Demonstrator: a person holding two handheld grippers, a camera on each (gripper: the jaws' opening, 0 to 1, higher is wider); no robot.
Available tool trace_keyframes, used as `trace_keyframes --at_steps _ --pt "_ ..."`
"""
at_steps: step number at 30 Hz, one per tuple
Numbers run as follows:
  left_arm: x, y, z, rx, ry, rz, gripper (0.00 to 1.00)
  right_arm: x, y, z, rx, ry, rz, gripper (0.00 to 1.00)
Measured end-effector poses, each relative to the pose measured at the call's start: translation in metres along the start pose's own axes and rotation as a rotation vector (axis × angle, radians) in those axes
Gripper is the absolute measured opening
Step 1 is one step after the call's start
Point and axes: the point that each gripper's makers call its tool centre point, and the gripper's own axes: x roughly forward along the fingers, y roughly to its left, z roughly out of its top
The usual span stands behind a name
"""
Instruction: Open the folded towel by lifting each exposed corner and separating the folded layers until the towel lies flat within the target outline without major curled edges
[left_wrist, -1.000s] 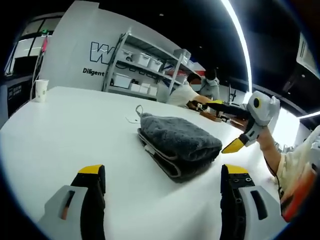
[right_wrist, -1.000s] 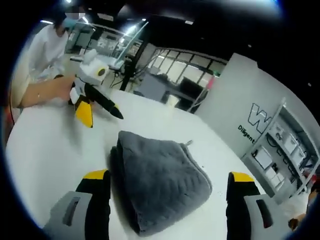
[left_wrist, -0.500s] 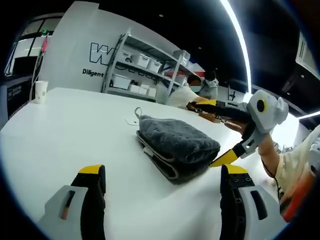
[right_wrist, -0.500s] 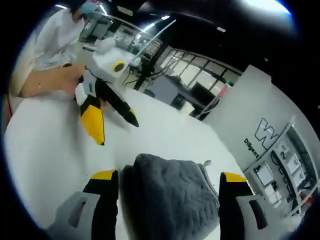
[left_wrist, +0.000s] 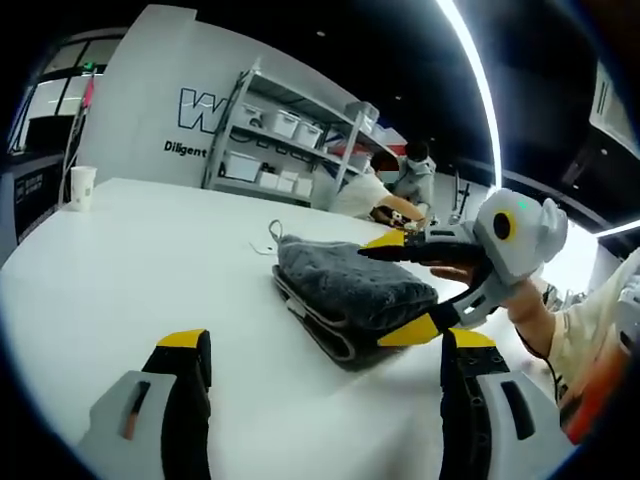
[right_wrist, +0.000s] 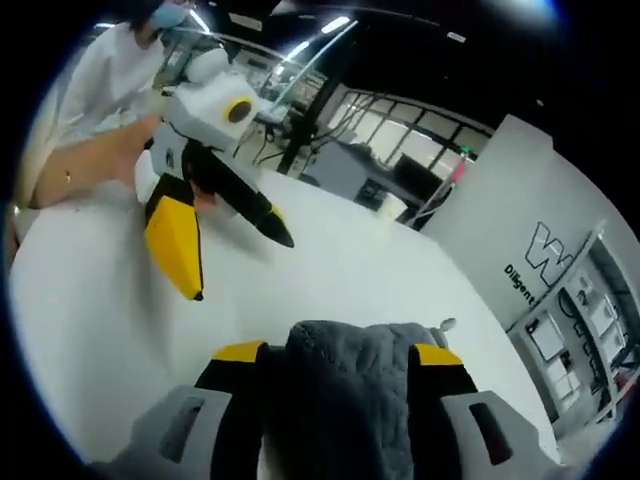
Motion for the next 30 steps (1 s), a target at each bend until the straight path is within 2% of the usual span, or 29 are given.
trace_keyframes --at_steps 5,7,8,11,14,23,30 --pt "0.0 0.0 0.0 0.0 0.002 0.001 0.94 0.005 0.002 -0.002 -0.006 0.009 0.01 0.37" --pt "0.0 0.0 0.0 0.0 0.003 0.0 0.93 0.007 0.003 -0.004 0.017 0.017 0.018 0.33" --pt "0.0 0.0 -0.001 0.0 0.004 0.0 0.93 0.008 0.003 -0.004 0.025 0.016 0.026 0.29" --pt "0.0 0.0 0.0 0.001 0.005 0.0 0.93 0.008 0.005 -0.002 0.043 -0.004 0.038 0.19" --pt "-0.001 0.001 0.0 0.0 0.004 0.0 0.93 0.006 -0.002 0.002 0.04 -0.042 0.005 0.09" --pt "0.0 0.002 -0.001 -0.001 0.01 0.0 0.93 -0.008 -0.018 0.005 0.151 -0.095 -0.019 0.06" --pt "0.0 0.003 -0.002 -0.002 0.013 0.0 0.93 -0.021 -0.032 0.011 0.197 -0.129 -0.051 0.06"
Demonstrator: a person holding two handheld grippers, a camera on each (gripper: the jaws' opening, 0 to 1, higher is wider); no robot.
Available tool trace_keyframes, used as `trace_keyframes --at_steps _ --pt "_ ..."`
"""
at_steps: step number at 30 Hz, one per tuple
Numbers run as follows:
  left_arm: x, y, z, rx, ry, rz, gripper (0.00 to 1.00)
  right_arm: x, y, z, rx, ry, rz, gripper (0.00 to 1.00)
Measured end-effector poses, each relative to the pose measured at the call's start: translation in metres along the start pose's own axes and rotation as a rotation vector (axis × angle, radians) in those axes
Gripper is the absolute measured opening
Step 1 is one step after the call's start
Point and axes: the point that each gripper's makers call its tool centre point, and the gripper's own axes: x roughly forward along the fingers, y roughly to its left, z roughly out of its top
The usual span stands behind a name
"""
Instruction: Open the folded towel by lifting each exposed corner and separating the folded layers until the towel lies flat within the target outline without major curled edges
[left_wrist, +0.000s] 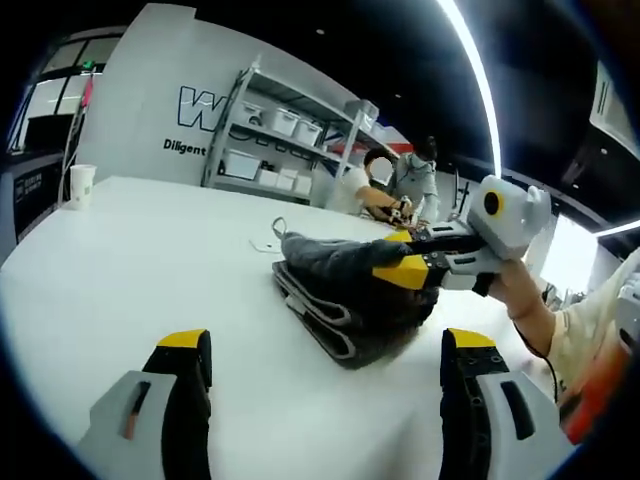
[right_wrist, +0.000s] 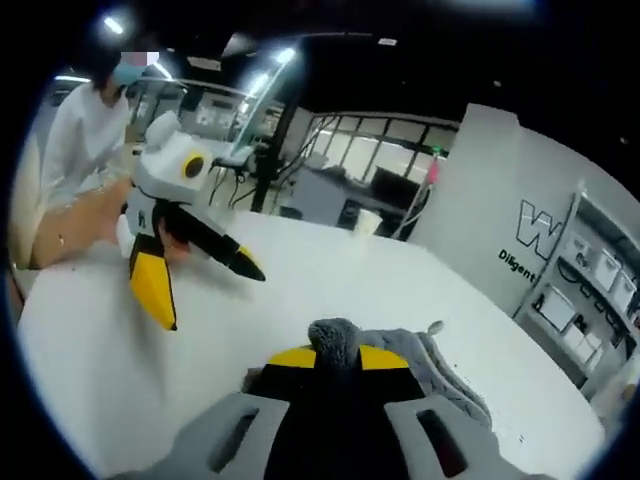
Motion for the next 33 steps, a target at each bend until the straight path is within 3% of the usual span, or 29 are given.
trace_keyframes --at_steps 11,19,25,33 --pt "-0.001 -0.002 0.001 0.009 -0.001 0.001 0.93 -0.033 -0.047 0.008 0.098 -0.07 -0.152 0.06" --pt "-0.001 -0.002 0.001 0.012 0.0 0.001 0.93 -0.062 -0.069 0.006 0.117 -0.086 -0.235 0.05" --pt "-0.002 -0.002 0.0 0.021 0.002 0.007 0.92 -0.083 -0.076 0.0 0.131 -0.084 -0.276 0.06" --pt "-0.001 -0.004 -0.002 0.029 0.013 0.004 0.92 -0.114 -0.102 -0.015 0.162 -0.081 -0.379 0.06"
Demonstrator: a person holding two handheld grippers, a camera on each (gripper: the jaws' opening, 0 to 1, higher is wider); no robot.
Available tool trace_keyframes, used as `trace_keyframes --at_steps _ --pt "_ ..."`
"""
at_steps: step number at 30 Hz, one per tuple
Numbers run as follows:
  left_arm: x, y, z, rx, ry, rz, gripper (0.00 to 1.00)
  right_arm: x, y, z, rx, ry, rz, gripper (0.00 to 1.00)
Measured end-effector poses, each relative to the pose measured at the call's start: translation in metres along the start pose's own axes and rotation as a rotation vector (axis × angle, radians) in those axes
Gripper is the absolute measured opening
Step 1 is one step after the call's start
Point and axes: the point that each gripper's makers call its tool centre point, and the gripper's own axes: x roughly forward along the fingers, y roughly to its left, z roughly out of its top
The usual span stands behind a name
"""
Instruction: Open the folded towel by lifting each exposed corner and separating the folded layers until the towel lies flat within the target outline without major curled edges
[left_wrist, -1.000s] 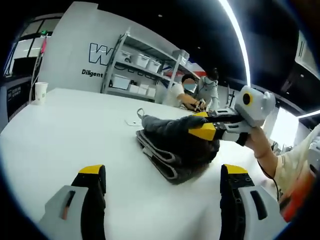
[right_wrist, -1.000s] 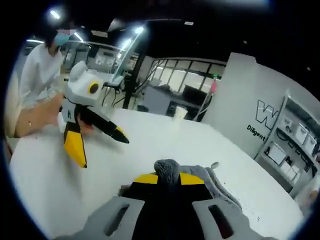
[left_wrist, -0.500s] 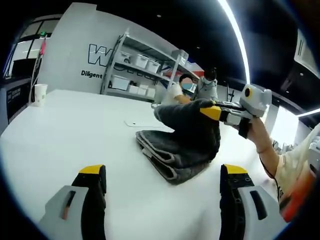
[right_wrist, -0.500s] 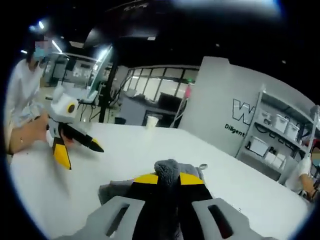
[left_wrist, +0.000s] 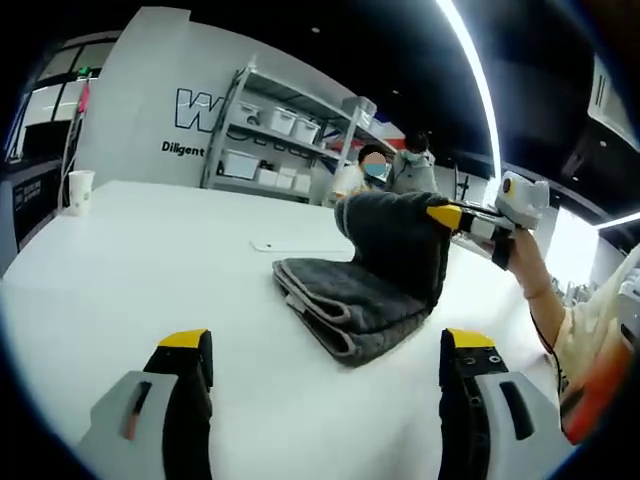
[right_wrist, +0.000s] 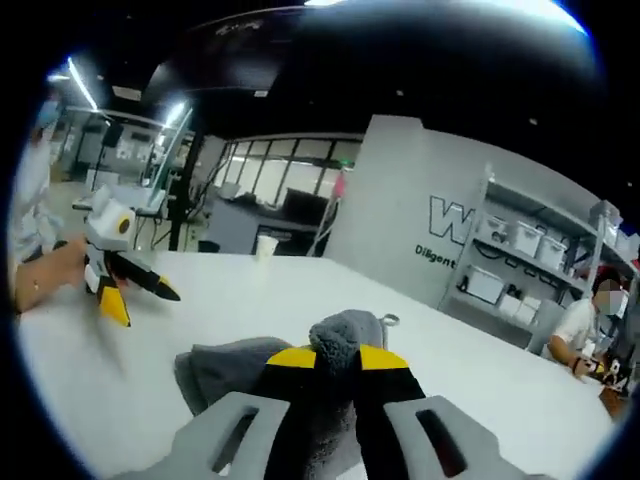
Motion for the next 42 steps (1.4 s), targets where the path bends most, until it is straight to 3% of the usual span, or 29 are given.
trace_keyframes --at_steps 10,19,32,42 --pt "0.001 0.0 -0.002 0.001 0.007 0.004 0.92 -0.019 -0.031 -0.019 0.028 0.022 -0.087 0.06" --pt "0.002 0.002 -0.004 0.0 0.014 0.008 0.92 -0.038 -0.059 -0.049 0.051 0.074 -0.171 0.06" --pt "0.004 0.006 -0.008 -0.003 0.029 0.012 0.92 -0.062 -0.089 -0.104 0.137 0.178 -0.248 0.06" --pt "0.006 0.008 -0.01 -0.004 0.04 0.011 0.92 -0.071 -0.092 -0.149 0.223 0.257 -0.246 0.06"
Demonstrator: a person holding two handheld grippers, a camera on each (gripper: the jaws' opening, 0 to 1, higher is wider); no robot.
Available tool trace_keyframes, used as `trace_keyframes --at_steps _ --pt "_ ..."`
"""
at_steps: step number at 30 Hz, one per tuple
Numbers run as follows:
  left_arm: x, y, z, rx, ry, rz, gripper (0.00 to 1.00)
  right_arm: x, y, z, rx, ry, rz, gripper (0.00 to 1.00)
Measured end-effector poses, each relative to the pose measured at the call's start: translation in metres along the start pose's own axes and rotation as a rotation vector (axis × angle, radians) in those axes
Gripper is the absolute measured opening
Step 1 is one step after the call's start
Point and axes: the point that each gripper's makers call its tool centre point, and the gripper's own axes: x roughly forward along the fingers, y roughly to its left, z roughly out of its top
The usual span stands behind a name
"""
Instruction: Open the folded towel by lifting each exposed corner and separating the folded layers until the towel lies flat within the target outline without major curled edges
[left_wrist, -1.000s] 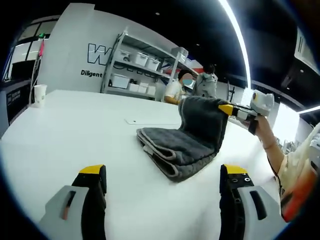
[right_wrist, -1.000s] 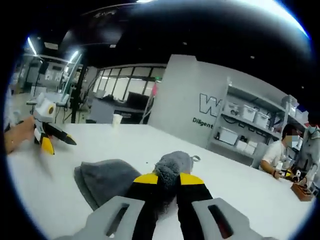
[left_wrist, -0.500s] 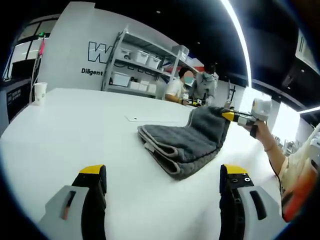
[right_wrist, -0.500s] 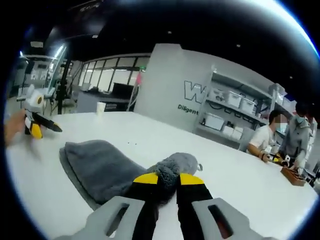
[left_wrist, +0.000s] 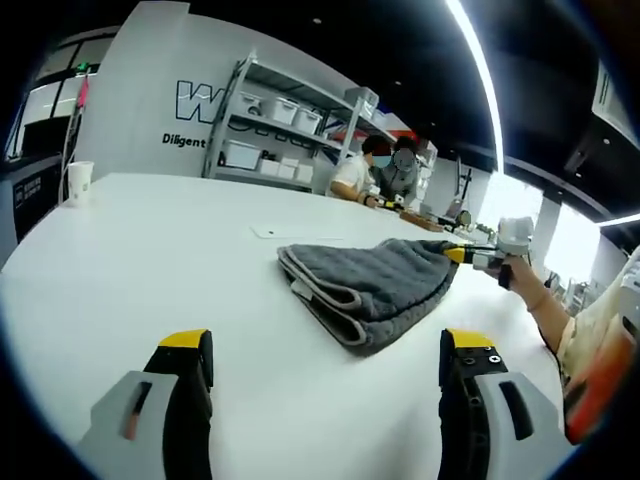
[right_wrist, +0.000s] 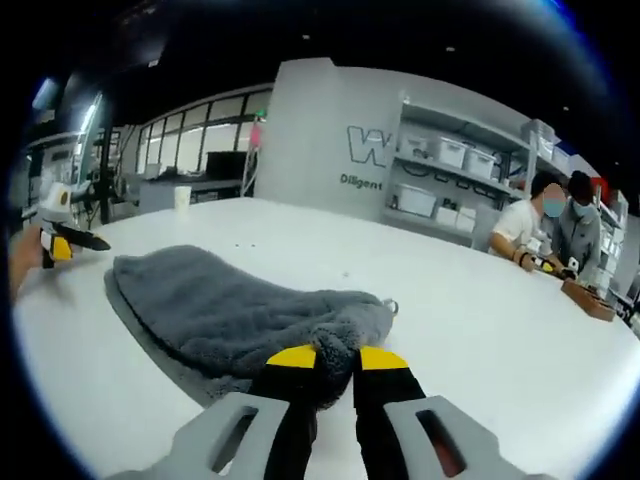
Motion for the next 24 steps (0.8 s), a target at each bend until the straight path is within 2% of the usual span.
trace_keyframes --at_steps 10,14,24 --pt "-0.001 0.0 0.0 0.002 0.001 0.002 0.92 0.002 -0.004 -0.035 0.061 0.096 -0.003 0.07" --pt "-0.001 -0.001 0.0 0.005 0.001 0.002 0.92 0.001 -0.01 -0.039 0.109 0.089 0.0 0.07" --pt "-0.002 -0.001 -0.001 0.011 0.005 0.01 0.91 0.001 -0.014 -0.05 0.135 0.096 -0.01 0.08"
